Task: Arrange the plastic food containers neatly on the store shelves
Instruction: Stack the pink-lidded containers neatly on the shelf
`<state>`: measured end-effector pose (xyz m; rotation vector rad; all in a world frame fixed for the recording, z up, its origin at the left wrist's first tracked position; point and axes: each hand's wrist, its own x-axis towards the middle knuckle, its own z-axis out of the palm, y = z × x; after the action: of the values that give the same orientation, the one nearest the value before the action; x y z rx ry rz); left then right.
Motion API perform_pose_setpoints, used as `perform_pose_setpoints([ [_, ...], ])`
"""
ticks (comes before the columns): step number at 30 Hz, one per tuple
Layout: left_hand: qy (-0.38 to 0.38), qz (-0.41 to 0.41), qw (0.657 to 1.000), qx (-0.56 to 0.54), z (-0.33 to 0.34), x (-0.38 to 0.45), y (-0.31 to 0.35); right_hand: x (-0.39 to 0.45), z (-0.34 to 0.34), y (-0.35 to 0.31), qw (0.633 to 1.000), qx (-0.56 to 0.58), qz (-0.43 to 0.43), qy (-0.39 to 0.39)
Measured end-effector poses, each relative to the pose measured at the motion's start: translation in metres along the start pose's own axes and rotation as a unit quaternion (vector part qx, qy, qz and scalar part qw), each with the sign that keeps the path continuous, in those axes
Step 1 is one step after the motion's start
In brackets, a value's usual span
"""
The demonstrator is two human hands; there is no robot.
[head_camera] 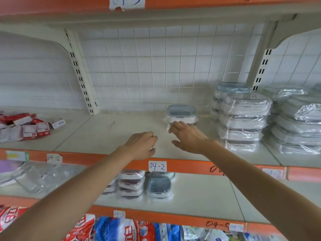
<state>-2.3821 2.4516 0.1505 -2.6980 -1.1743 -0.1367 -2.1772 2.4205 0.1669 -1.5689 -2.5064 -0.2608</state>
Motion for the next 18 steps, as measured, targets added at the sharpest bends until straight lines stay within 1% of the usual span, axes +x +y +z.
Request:
perform_pose_setpoints([
  [2,0.031,0.015,0.999,0.001,0.006,-0.022,0.009,-0.012,0.005,-0.023,1.000,0.015,-0.005,0.002],
  [4,0.070,0.018,0.997,-0.028,0.013,-0.045,0.014,-0.025,0.012,-0.045,1.000,0.022,-0.017,0.003],
  [7,0.098,0.027,0.993,-0.067,0.029,-0.078,0.023,-0.049,0.024,-0.074,0.999,0.031,-0.032,-0.027],
  [11,0.032,-0.012,0.995,-0.098,0.066,-0.114,0.039,-0.086,0.052,-0.098,0.994,0.055,-0.024,-0.091],
  [13,-0.005,-0.030,0.993,-0.118,0.085,-0.126,0.045,-0.102,0.069,-0.104,0.989,0.060,-0.005,-0.134],
  [18,-0.099,-0.040,0.984,-0.146,0.118,-0.143,0.055,-0.121,0.112,-0.105,0.976,0.083,0.031,-0.200],
])
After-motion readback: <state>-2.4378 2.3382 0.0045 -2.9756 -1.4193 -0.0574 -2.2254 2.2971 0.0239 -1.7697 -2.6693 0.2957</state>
